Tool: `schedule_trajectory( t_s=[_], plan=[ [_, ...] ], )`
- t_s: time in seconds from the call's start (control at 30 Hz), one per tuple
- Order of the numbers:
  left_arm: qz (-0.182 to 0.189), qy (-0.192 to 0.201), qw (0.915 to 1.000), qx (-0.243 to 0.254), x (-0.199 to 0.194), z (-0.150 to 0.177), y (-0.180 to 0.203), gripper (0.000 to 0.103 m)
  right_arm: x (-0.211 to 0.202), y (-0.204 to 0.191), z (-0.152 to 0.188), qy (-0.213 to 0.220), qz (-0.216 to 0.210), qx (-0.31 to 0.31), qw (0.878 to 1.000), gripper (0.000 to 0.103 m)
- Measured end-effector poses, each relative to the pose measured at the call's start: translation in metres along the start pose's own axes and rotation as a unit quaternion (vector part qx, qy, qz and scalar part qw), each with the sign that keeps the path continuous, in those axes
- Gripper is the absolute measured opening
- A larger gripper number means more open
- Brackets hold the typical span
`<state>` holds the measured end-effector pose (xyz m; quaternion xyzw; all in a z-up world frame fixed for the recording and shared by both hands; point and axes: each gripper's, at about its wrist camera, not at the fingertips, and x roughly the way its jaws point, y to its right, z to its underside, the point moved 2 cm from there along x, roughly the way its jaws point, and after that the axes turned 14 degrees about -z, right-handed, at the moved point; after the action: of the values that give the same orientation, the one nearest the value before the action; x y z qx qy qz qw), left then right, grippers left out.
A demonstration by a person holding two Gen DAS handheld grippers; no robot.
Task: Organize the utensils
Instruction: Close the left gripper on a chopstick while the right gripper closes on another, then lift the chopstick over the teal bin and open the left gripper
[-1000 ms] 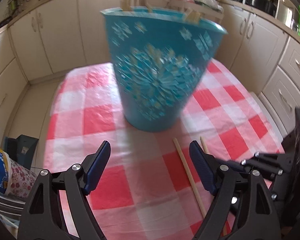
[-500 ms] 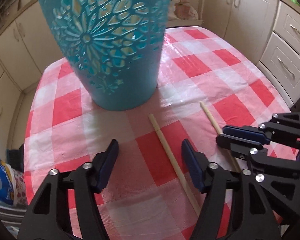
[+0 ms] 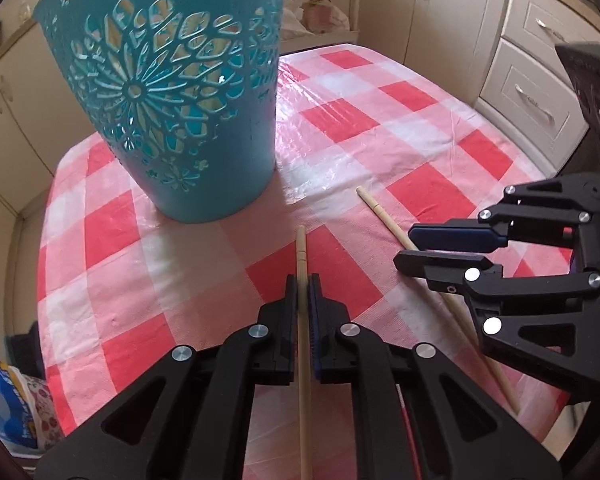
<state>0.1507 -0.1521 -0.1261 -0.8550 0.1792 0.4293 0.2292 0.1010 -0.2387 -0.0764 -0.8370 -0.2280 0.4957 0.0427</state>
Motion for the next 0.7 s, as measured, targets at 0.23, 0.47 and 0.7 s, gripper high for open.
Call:
schedule_trajectory(
  t_s=[0.23,0.47,0.7],
  plan=[
    [0.07,0.044,0.9965,0.013,-0.038,-0.007,-0.011,0.005,-0.012,0.018,0.0,0.034,-0.054,0.069,0.996,0.006],
    [0.182,0.282,0.9407,-0.045,-0.16,-0.046,-0.071,0.005,-0.049,0.042,-0.008,0.127,-0.118,0.152,0.973,0.006],
    [0.1,0.348,0.9027,-0.233,-0.145,-0.122,-0.149,0.005,-0.075,0.044,-0.017,0.197,-0.133,0.156,0.959,0.006]
  ],
)
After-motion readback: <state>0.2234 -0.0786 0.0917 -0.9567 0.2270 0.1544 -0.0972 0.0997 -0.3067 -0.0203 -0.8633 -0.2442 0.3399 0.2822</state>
